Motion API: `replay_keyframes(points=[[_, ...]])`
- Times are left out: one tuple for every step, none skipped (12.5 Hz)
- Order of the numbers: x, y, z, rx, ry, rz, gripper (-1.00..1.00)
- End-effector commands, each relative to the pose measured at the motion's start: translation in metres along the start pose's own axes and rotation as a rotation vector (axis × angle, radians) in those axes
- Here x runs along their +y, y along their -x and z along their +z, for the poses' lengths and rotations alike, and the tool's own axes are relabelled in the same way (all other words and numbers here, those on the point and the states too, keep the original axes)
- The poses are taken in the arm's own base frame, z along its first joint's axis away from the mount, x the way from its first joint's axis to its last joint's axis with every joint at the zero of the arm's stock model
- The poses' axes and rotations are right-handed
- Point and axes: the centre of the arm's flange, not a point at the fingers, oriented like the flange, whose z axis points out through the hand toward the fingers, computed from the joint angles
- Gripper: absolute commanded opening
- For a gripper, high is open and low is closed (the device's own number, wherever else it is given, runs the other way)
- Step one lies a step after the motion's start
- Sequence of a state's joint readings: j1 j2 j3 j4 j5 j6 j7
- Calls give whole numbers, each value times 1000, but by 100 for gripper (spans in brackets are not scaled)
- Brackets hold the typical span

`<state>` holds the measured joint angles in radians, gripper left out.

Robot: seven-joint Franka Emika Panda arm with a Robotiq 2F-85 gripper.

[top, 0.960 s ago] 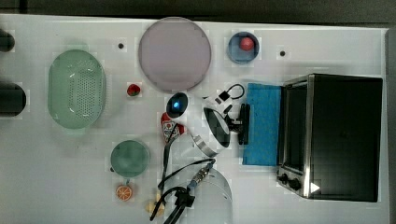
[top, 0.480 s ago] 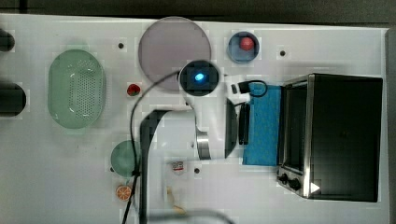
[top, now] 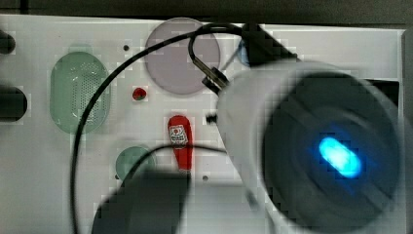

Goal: Flap open oven.

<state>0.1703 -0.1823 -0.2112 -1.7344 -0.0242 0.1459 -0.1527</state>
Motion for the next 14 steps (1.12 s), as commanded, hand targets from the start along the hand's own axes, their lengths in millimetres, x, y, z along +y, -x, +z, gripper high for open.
replay_keyframes(points=[[-4,-6,50,-122,134,132,-65],[-3,-5,44,-127,146,227,-65],[-2,-3,42,-130,157,301,-65],[-4,-2,42,-128,161,327,-65],[-8,0,43,-127,158,314,-65],[-13,0,43,-116,148,308,-65],[-16,-1,44,-108,141,303,-65],[-18,0,46,-109,143,301,-65],[-18,0,47,-110,145,300,-65],[-18,-1,49,-112,147,301,-65],[-19,-1,50,-113,149,300,-65],[-19,-1,50,-113,150,301,-65],[-19,-1,51,-114,150,300,-65],[-19,-1,51,-114,151,300,-65]])
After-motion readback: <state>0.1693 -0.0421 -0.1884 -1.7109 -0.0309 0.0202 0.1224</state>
